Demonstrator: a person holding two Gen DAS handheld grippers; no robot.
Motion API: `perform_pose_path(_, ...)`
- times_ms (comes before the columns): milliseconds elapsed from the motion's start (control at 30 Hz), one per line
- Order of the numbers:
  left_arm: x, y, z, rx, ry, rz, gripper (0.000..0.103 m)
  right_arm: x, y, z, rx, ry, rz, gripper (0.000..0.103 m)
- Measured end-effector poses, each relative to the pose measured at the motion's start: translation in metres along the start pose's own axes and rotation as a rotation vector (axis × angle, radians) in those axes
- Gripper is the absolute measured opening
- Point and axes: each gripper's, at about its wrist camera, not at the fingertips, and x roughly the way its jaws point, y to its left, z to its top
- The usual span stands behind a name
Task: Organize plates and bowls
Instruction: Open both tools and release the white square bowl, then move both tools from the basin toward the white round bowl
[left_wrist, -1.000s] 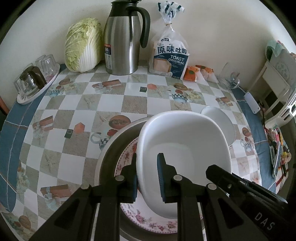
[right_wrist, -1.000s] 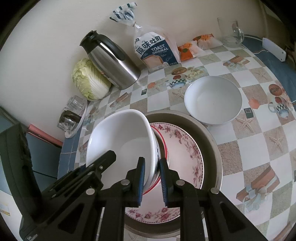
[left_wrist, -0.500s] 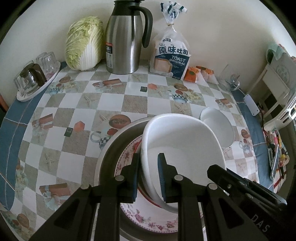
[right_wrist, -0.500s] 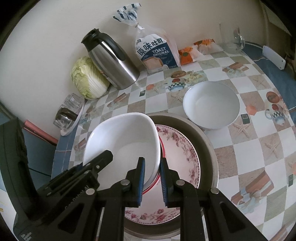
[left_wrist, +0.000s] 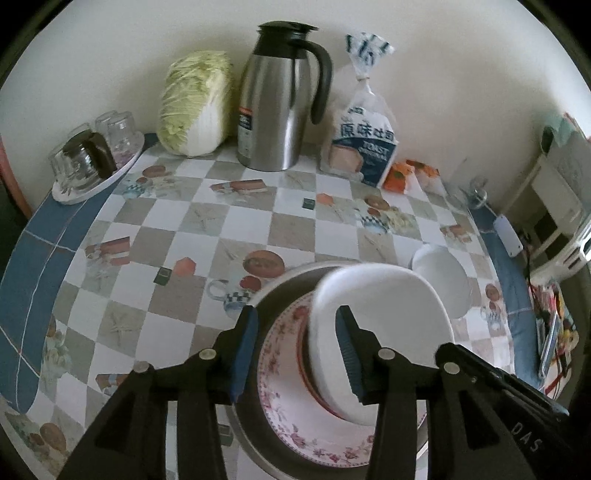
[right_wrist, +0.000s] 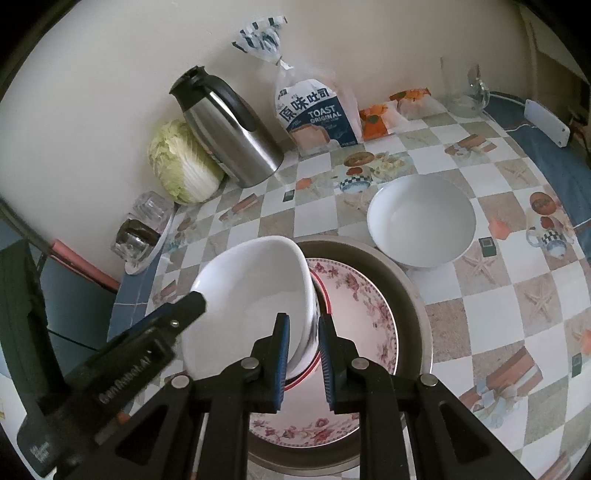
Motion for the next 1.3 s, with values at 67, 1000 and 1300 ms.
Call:
perform_pose_path(67, -0.001, 0.006, 0.002, -0.023, -0.004, 0.000, 0.058, -0.002, 0.000, 0.001, 0.000, -0.007, -0.001, 0.019)
perform_pose_path(1000, -0.007, 0.033, 0.002, -0.108, -0.085, 0.161, 0.098, -0.009, -0.013, 0.007, 0.007, -0.060, -0.012, 0.103)
perform_pose_path(1300, -0.025, 0.022, 0.008, -0.077, -0.146, 0.141, 0.098, -0.020, -0.027, 0.017, 0.042, -0.060, 0.061, 0.103)
